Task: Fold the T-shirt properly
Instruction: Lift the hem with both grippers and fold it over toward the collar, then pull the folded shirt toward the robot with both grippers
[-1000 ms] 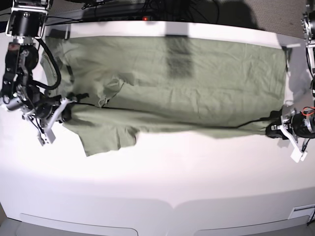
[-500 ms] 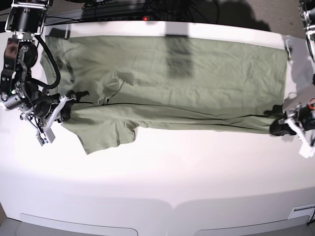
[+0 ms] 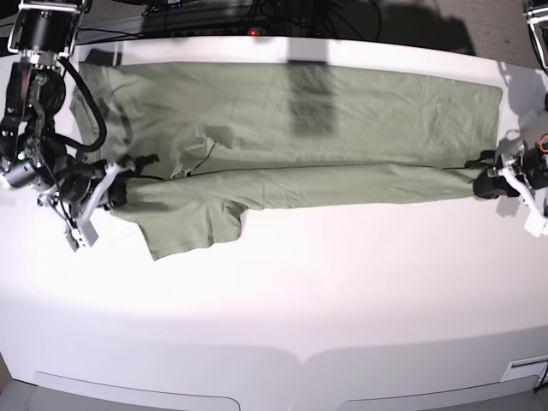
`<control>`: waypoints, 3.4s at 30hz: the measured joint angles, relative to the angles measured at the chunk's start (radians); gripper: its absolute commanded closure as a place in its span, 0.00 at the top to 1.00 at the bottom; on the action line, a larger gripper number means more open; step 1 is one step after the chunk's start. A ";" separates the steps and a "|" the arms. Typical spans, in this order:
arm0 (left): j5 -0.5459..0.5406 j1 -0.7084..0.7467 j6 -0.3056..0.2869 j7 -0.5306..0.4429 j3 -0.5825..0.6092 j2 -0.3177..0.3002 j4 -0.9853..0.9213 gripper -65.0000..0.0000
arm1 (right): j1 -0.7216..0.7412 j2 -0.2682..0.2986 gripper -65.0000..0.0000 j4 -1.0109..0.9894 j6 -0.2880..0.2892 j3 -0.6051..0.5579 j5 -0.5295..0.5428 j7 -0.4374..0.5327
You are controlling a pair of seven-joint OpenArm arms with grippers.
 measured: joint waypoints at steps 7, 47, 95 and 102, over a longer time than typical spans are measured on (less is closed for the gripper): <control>0.000 0.010 0.000 0.000 0.000 0.000 0.000 0.00 | -0.068 0.014 0.00 0.000 0.000 0.000 0.000 0.001; 0.132 0.093 0.000 -0.045 -0.001 0.105 0.000 0.00 | -0.125 0.016 0.30 0.021 -0.047 0.000 -0.190 0.013; 0.140 0.090 0.000 -0.054 -0.001 0.105 0.000 0.00 | 0.494 -0.079 0.70 -0.839 -0.023 -0.043 -0.097 0.103; 0.140 0.090 0.000 -0.054 -0.001 0.105 0.000 0.00 | 0.505 -0.076 0.57 -0.833 -0.015 -0.224 -0.031 0.069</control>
